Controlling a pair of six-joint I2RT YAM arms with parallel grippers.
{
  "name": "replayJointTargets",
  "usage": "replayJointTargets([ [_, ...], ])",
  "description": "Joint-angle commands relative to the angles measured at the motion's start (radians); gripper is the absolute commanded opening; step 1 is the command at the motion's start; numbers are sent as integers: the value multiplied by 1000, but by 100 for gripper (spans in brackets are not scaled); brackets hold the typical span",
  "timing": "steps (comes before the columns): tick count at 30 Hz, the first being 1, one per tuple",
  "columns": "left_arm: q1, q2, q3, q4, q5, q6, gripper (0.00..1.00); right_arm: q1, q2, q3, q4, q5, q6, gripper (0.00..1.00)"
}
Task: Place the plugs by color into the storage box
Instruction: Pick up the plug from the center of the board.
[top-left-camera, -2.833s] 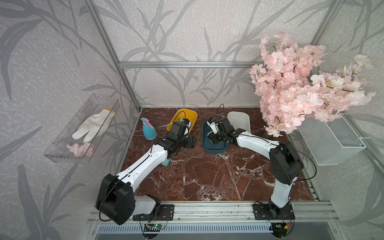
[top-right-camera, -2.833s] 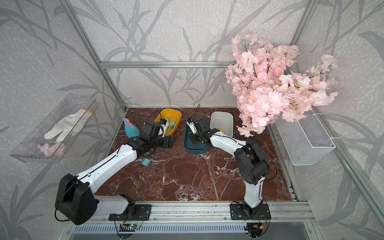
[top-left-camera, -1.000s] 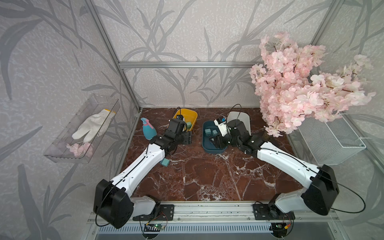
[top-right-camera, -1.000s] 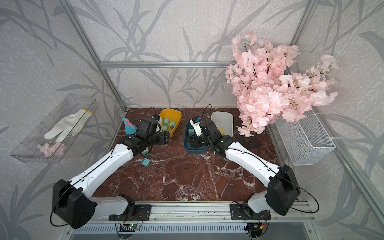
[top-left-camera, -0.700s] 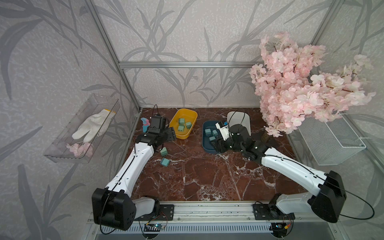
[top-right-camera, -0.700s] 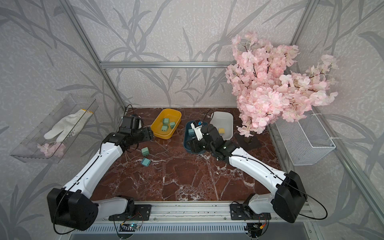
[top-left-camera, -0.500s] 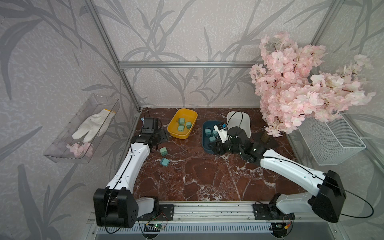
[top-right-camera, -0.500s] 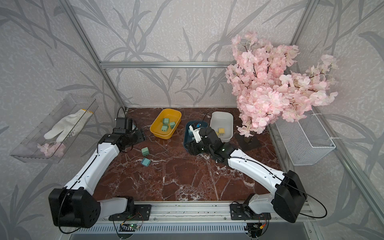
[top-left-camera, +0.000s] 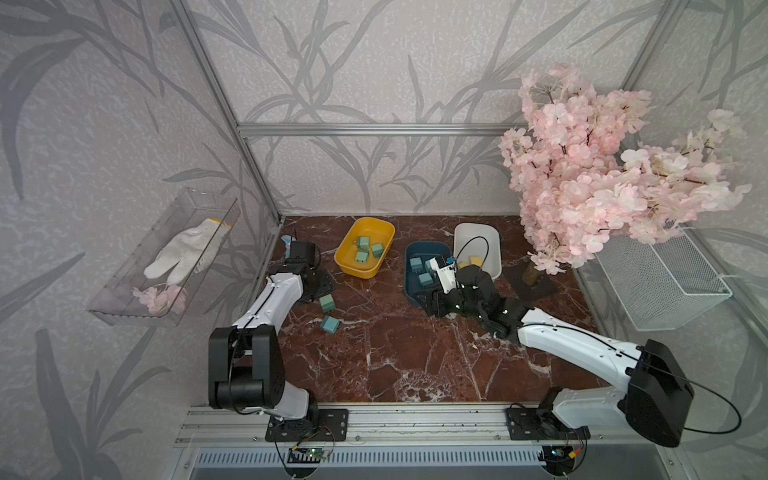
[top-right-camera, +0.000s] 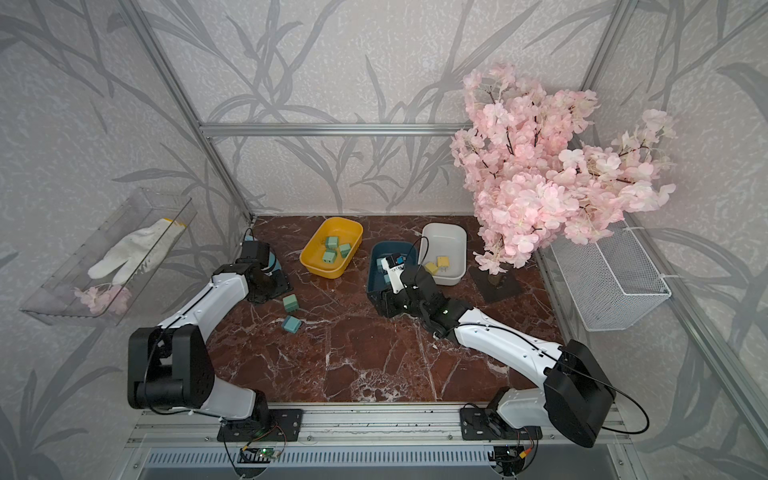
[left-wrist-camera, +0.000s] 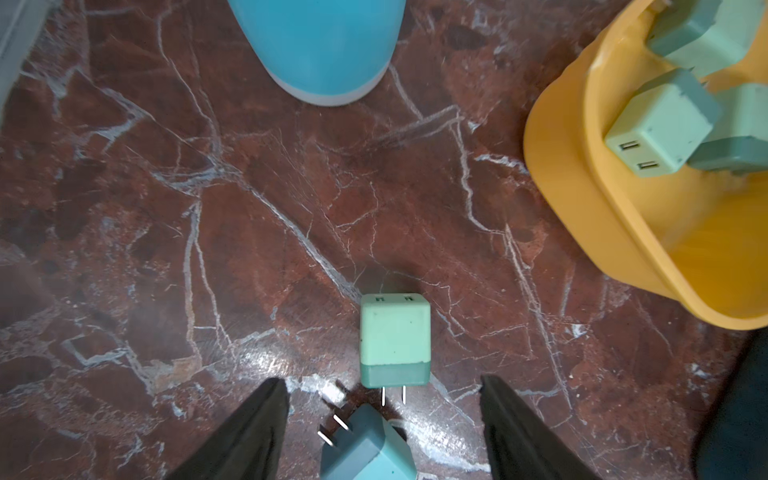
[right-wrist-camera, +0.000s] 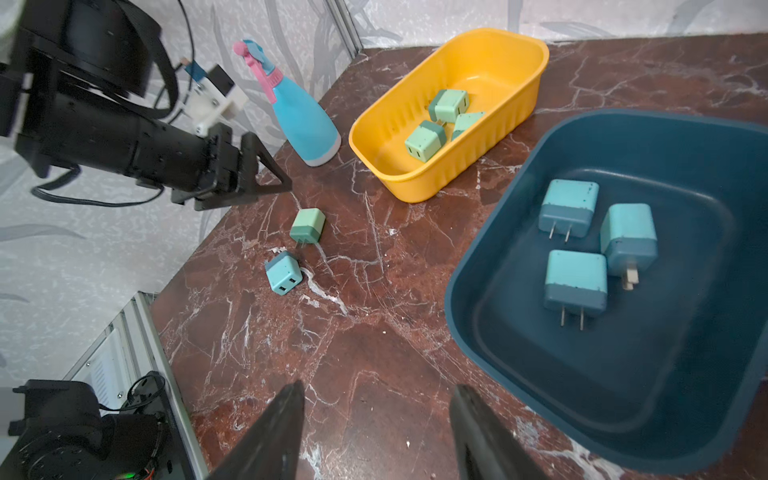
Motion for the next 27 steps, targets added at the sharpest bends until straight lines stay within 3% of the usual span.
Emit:
replayJointTargets([
  [1, 0, 17, -18, 1, 14, -8, 75, -15, -1, -22, 76, -14, 25, 61],
  [9, 0, 46, -35, -5, 13, 13, 75, -52, 53, -36, 155, -97, 87, 61],
  [20, -18, 105, -18, -8, 36, 59, 68, -54, 56, -21, 138, -89, 76, 61],
  [27, -32, 143, 6, -20, 17, 73, 70, -55, 78, -10, 140, -94, 82, 61],
])
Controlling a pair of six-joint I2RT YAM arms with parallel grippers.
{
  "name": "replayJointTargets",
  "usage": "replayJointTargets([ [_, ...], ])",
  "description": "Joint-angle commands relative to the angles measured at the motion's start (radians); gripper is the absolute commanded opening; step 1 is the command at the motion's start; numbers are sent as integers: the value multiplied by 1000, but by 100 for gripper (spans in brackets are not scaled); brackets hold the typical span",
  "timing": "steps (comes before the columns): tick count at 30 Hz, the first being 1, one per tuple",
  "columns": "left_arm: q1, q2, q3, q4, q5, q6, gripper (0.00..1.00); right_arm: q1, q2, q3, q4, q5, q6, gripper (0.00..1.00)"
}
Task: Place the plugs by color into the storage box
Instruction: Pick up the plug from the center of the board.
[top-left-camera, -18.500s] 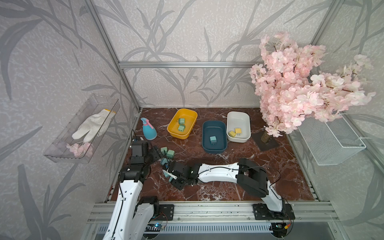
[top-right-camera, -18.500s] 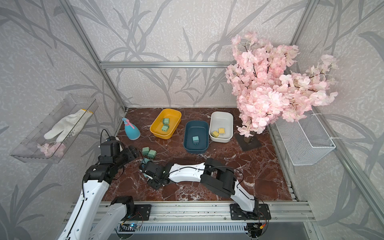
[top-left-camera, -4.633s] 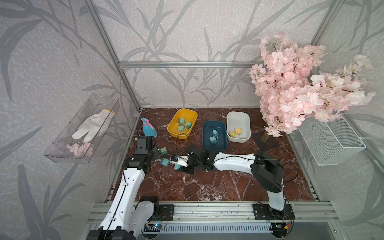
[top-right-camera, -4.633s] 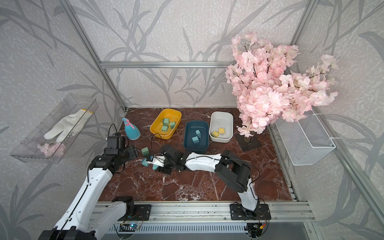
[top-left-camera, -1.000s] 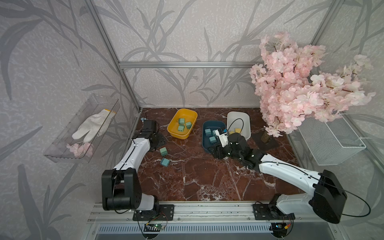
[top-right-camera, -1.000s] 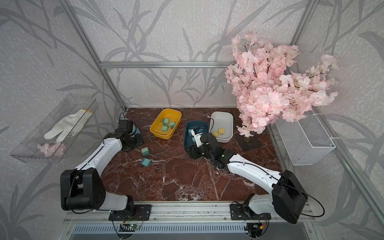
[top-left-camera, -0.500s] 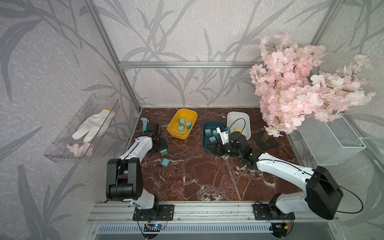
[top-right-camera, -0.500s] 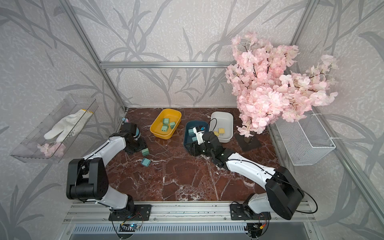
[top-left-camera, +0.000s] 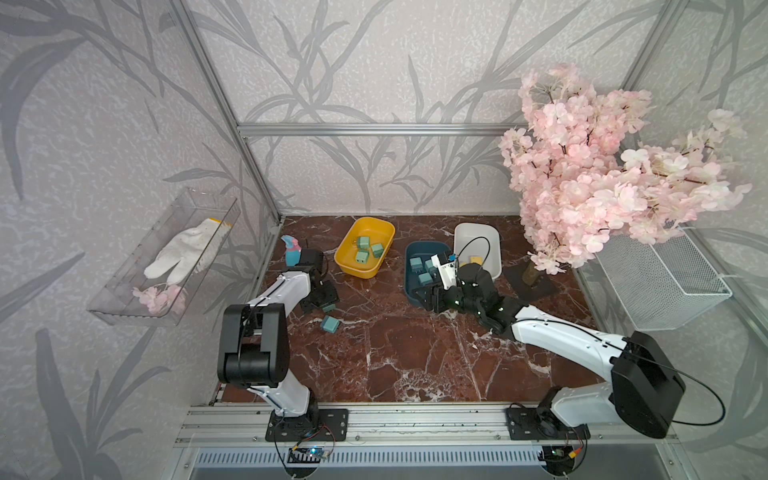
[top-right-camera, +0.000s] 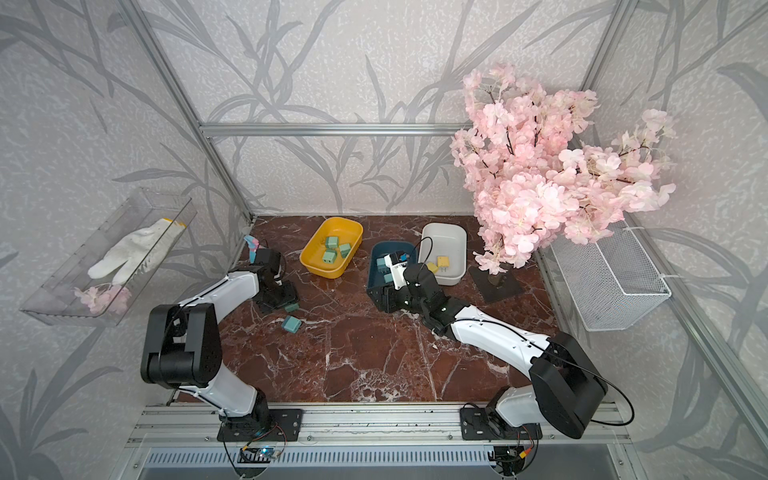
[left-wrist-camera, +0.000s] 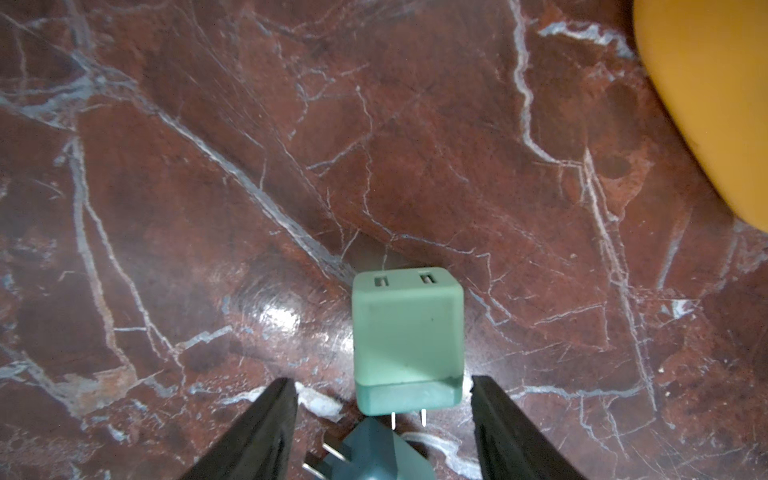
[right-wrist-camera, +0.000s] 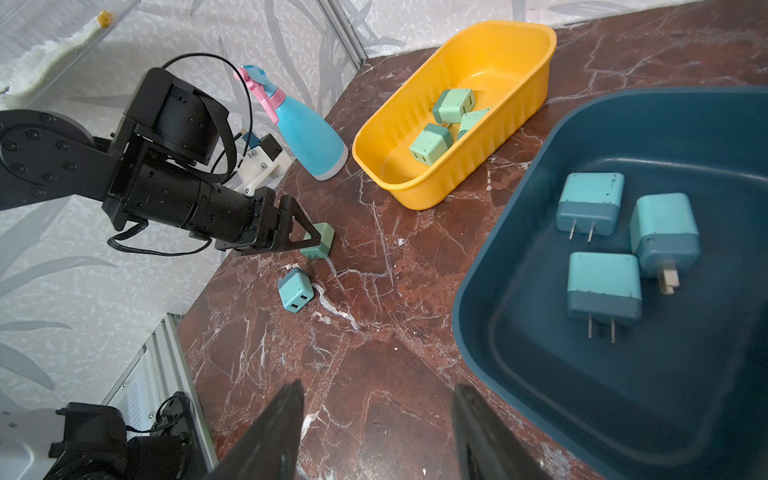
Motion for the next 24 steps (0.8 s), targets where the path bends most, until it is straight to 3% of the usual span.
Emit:
replayJointTargets([
  [1, -5, 31, 41, -28, -8, 25, 70, 0, 17, 26, 25, -17, 7, 61],
  [4, -4, 55, 56, -35, 5, 39, 69, -2, 19, 27, 25, -23, 9, 61],
  [14, -7, 50, 46, -6, -18, 61, 52, -2, 59, 13, 40, -42, 23, 61],
  [18, -6, 50, 42, -4, -19, 70, 51, -2, 76, 16, 62, -54, 32, 61],
  [21, -6, 82, 57, -23, -18, 70, 59, -2, 87, 26, 65, -57, 30, 61],
  [24, -7, 112, 72, -37, -16, 70, 59, -2, 95, 46, 52, -70, 30, 61],
])
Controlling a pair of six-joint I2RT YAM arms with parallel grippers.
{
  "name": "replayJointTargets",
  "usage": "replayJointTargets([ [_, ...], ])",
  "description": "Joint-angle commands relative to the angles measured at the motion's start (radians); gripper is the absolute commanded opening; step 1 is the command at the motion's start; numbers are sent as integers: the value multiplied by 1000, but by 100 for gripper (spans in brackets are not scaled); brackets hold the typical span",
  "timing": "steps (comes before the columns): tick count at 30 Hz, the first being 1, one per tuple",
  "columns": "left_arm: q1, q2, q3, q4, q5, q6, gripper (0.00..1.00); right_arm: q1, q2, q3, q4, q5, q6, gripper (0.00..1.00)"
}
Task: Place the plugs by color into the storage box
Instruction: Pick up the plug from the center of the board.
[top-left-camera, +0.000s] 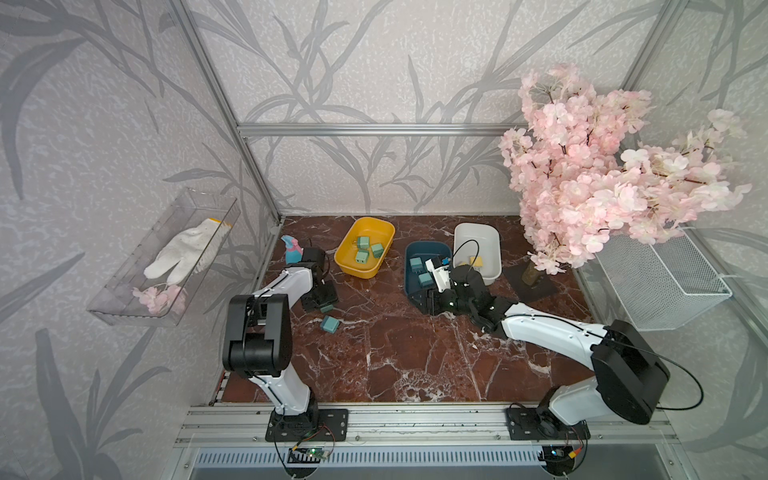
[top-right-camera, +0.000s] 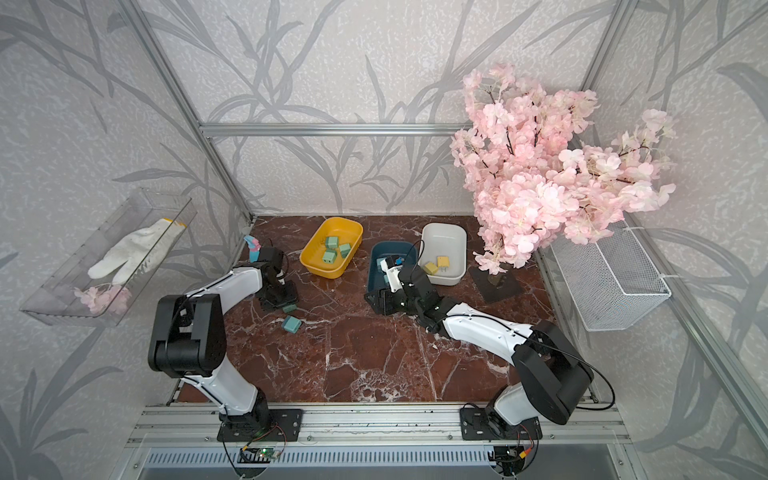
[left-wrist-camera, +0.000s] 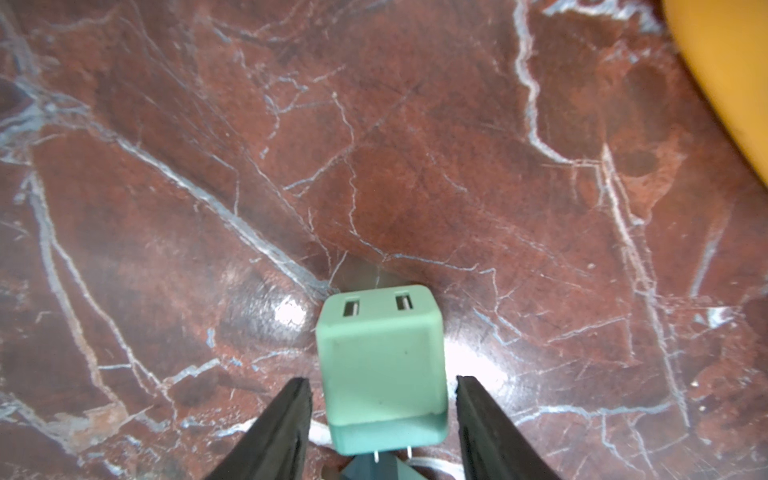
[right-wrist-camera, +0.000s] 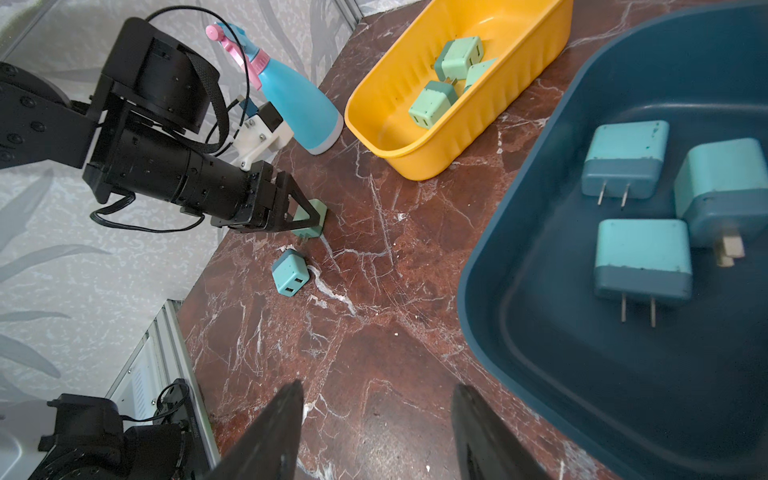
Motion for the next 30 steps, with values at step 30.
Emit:
replayJointTargets([
  [30, -177, 173, 544, -110, -177, 89, 43, -46, 136, 359, -250, -110, -77, 61],
])
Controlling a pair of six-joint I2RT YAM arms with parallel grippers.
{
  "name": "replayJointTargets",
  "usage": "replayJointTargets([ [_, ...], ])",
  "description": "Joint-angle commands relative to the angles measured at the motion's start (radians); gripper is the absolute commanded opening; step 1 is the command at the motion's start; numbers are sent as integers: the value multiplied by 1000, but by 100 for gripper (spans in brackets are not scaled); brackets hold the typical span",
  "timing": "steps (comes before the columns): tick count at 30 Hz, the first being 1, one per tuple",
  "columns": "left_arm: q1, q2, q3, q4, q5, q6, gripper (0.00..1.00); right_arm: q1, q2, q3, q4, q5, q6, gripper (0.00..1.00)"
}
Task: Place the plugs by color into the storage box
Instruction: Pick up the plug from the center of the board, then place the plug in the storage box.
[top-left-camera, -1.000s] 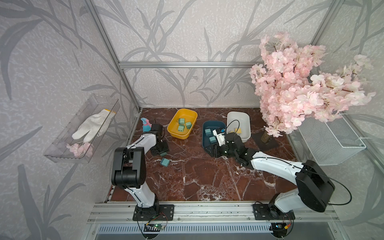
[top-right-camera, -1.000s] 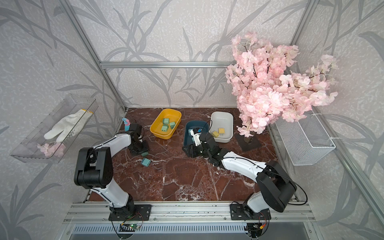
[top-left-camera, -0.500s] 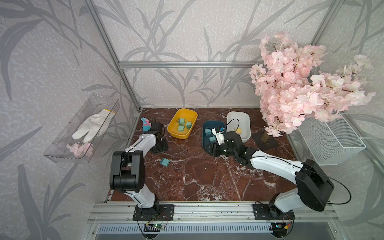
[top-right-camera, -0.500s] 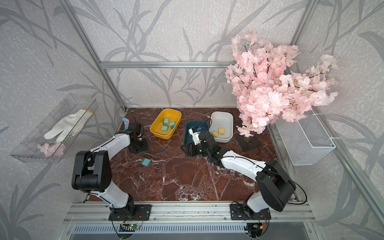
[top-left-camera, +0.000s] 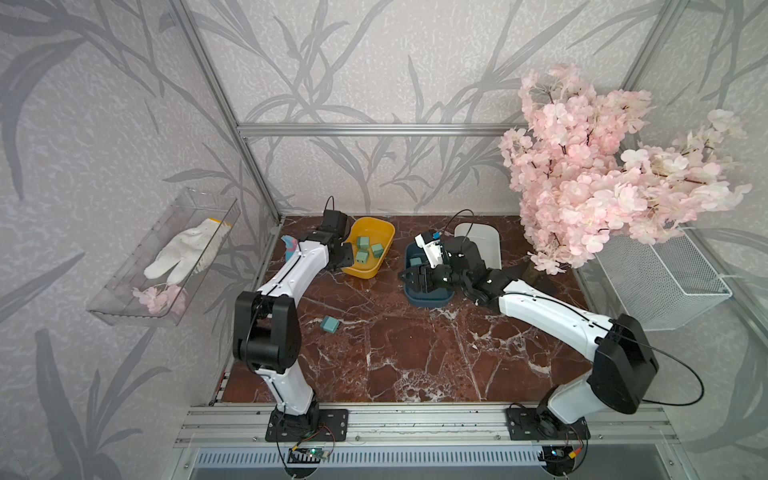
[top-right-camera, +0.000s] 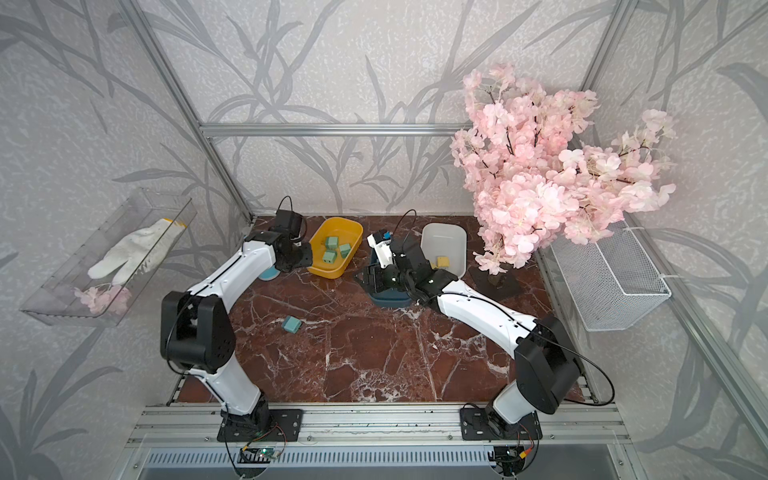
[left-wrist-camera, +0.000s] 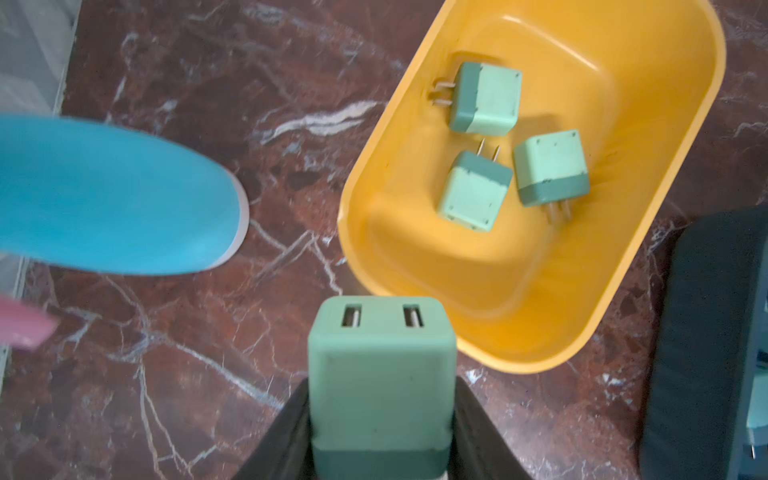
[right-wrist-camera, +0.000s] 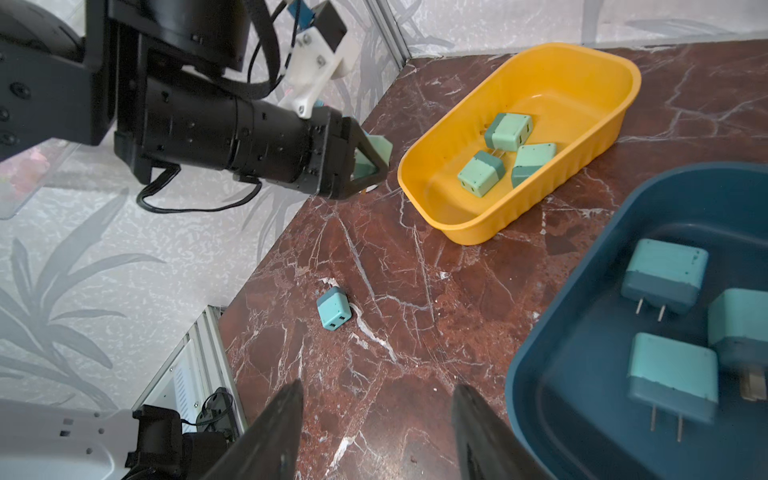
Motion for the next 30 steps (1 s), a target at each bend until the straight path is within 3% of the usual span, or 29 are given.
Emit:
replayJointTargets([
  [1, -2, 131, 145, -53, -43, 46, 43, -24, 75, 35, -8, -39, 8, 61],
  [5, -2, 278, 323, -106, -44, 75, 44, -56, 168, 90, 16, -97, 55, 59],
  [11, -3, 414, 452, -157, -71, 96, 46, -74, 209, 108, 28, -118, 41, 59],
  [19, -3, 510, 504, -184, -55, 110, 48, -116, 262, 136, 41, -159, 50, 59],
  [25, -5, 509, 486, -187, -31, 104, 51, -118, 278, 138, 51, -168, 52, 59],
  [30, -5, 482, 481, -180, -6, 97, 62, -121, 287, 135, 64, -171, 58, 59],
])
